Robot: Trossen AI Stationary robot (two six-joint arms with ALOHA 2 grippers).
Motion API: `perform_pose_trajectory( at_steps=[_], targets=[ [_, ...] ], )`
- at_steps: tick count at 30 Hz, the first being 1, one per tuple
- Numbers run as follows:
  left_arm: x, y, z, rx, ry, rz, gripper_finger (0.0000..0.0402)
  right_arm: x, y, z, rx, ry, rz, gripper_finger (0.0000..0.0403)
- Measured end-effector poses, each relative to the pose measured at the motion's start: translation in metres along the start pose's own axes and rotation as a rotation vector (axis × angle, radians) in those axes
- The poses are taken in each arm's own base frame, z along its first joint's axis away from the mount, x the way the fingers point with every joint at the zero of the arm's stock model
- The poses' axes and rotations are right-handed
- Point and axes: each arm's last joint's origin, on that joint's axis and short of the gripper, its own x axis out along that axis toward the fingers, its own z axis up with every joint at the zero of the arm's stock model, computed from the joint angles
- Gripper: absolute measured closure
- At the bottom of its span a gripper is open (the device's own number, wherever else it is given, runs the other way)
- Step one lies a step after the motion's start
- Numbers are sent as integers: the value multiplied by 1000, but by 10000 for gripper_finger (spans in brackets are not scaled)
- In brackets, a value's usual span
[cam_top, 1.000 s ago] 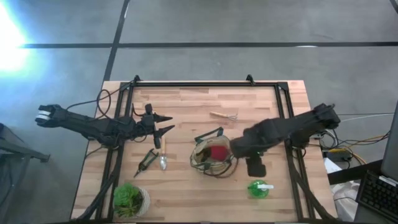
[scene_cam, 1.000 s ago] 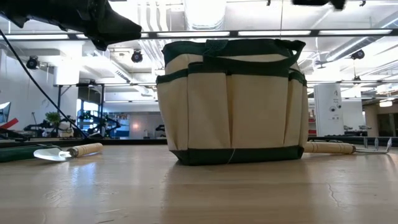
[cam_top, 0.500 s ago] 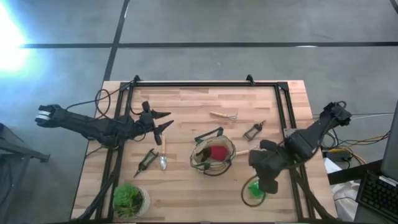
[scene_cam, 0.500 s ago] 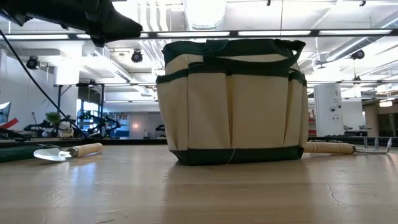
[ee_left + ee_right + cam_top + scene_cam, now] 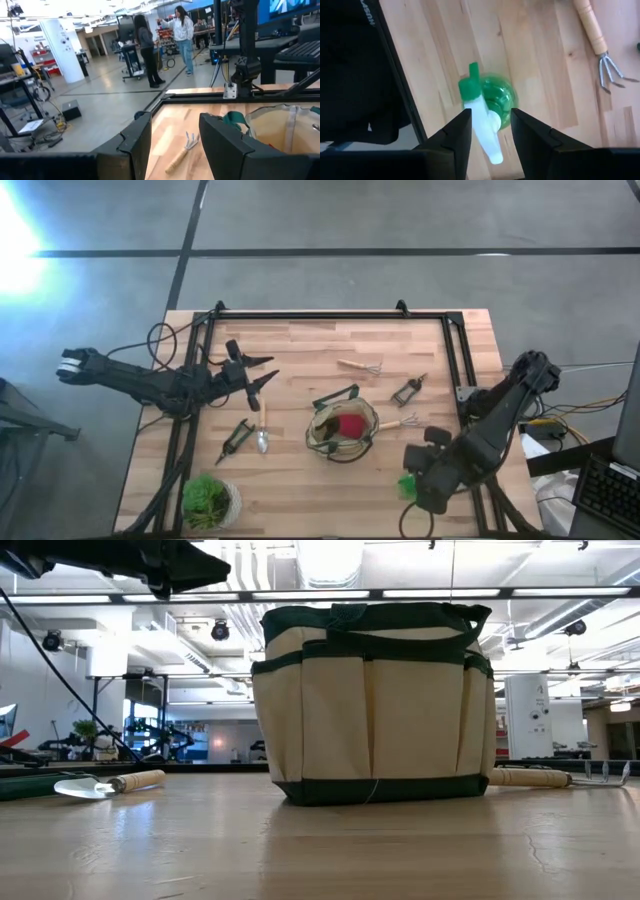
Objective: Pick & Place Garden tools in Gardening bag
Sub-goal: Put the spray bottle into the gardening bag
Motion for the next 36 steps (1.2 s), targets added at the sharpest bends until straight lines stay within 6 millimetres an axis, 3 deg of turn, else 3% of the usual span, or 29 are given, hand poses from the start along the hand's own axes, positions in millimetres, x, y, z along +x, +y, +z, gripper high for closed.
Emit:
perform_pose_trajectory(
  at_steps=[10, 23, 30, 36],
  targets=[
    [0, 1, 2, 15, -7, 5, 234, 3, 7, -9, 22, -3, 9, 280],
    [1, 1, 2, 12, -7, 7, 234, 24, 4, -12, 2, 4, -9, 267],
    [1, 1, 2, 3, -6, 7, 234, 30, 2, -13, 1, 20, -18, 285],
    [1, 1, 1, -9, -4, 7, 234, 31, 2, -13, -3, 21, -18, 323]
  ],
)
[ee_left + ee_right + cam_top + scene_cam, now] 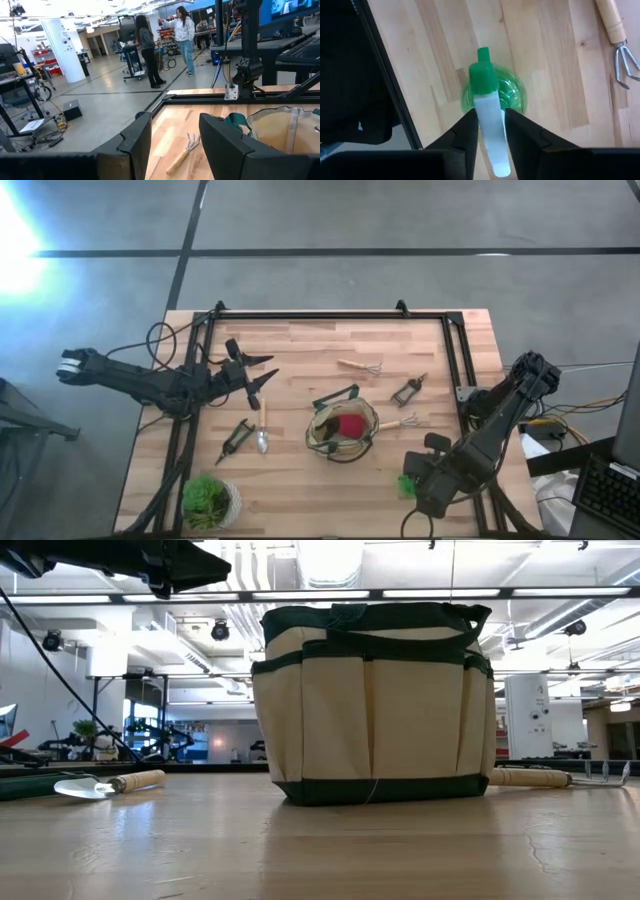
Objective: Pick & Place Garden tools in Gardening bag
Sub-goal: Put the spray bottle into the gardening bag
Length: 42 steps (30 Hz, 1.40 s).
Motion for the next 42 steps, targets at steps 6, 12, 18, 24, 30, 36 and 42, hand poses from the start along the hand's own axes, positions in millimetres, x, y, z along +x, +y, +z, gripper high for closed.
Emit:
perform_pose_trajectory(
  at_steps=[6, 12, 18, 24, 30, 36, 42],
  targets=[
    [0, 0, 0, -3, 0, 0, 234, 0, -1, 0, -14, 0, -4, 363],
    [0, 0, 0, -38, 1, -1, 234, -2, -5, 3, -35, 9, -6, 363],
    [0, -1, -3, -74, 18, -3, 234, -18, -20, 5, -58, 34, -27, 363],
    [0, -1, -6, -107, 42, -7, 234, -47, -37, 12, -112, -25, 50, 363],
    [0, -2, -8, -123, 56, -9, 234, -80, -56, 21, -208, -130, 132, 363],
    [0, -2, -10, -157, 78, -10, 234, -109, -72, 36, -332, -259, 155, 363],
    [-1, -2, -10, -162, 83, -10, 234, -138, -79, 50, -495, -385, 159, 363]
  ],
)
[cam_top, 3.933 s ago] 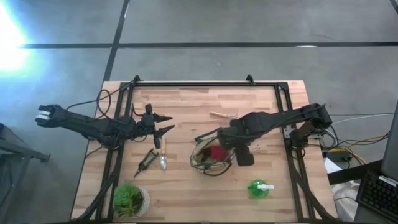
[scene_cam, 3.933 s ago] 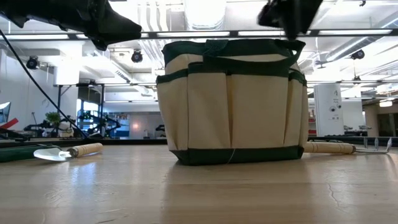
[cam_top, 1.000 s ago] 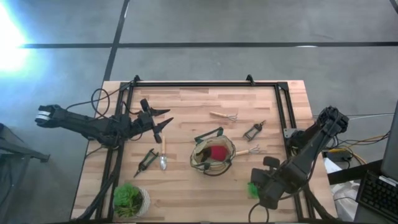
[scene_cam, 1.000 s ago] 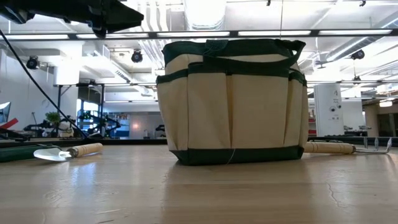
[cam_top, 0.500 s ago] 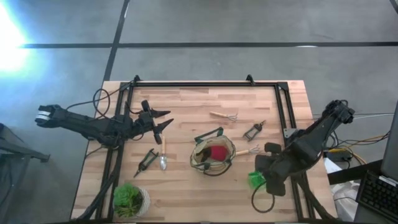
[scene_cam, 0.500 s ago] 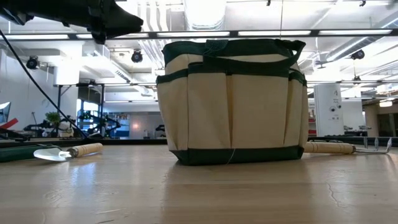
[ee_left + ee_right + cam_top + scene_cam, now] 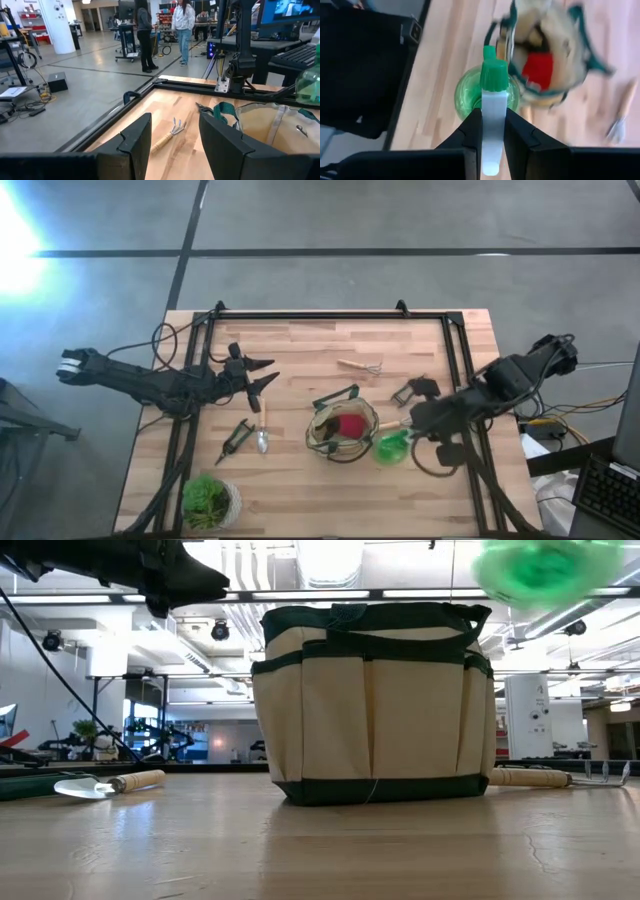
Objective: Pick & Place Garden tools in Gardening bag
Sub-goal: Put the spray bottle into the gardening bag
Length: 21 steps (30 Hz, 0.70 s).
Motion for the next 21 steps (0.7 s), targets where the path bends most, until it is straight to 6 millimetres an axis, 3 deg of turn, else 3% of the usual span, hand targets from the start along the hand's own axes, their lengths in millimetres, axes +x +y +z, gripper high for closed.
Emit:
perform_pose_trajectory(
  at_steps=[7, 14, 21],
  targets=[
    [1, -1, -1, -10, 9, 0, 234, -10, -16, 28, -191, -125, -64, 363],
    [4, -2, -4, 0, 25, 0, 234, 15, -45, 51, -240, -67, -141, 363],
    [4, -2, -5, 0, 25, 1, 234, 43, -64, 73, -244, -18, -99, 363]
  ],
)
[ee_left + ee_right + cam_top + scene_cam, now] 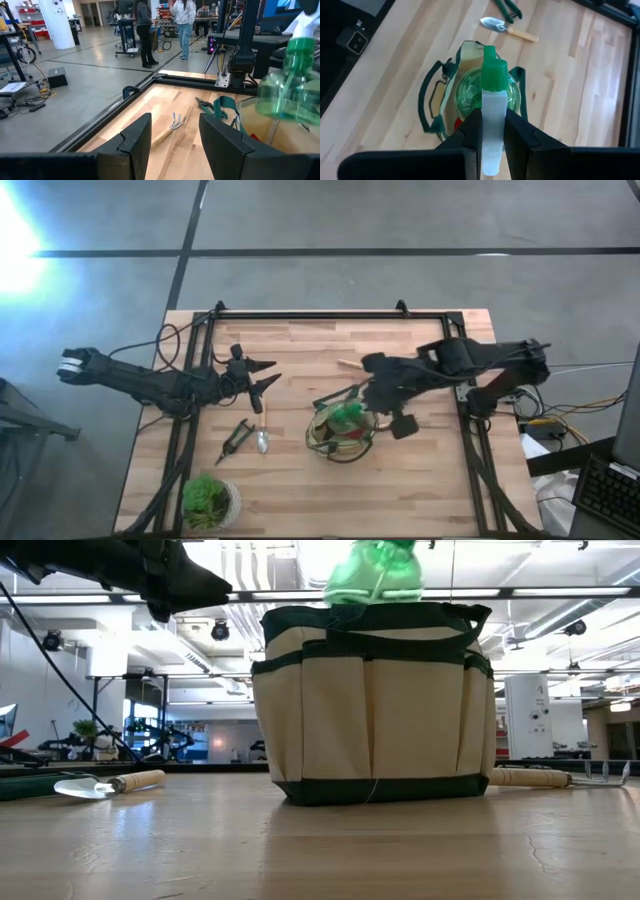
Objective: Pick & Place Garden tools in Gardening bag
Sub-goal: Put the spray bottle into the gardening bag
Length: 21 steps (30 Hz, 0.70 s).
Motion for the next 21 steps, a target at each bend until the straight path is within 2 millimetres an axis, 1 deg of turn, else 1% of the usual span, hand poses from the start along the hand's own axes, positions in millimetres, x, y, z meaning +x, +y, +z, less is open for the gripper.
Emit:
perform_pose_trajectory(
  at_steps=[6, 13, 21],
  targets=[
    [0, 0, 0, 1, 1, 0, 234, 28, -3, 16, -42, 38, 56, 363],
    [0, 0, 0, 2, 3, -1, 234, 59, -5, 28, -53, 118, 75, 363],
    [0, 0, -1, 4, 5, -1, 234, 81, -7, 36, -60, 163, 85, 363]
  ],
)
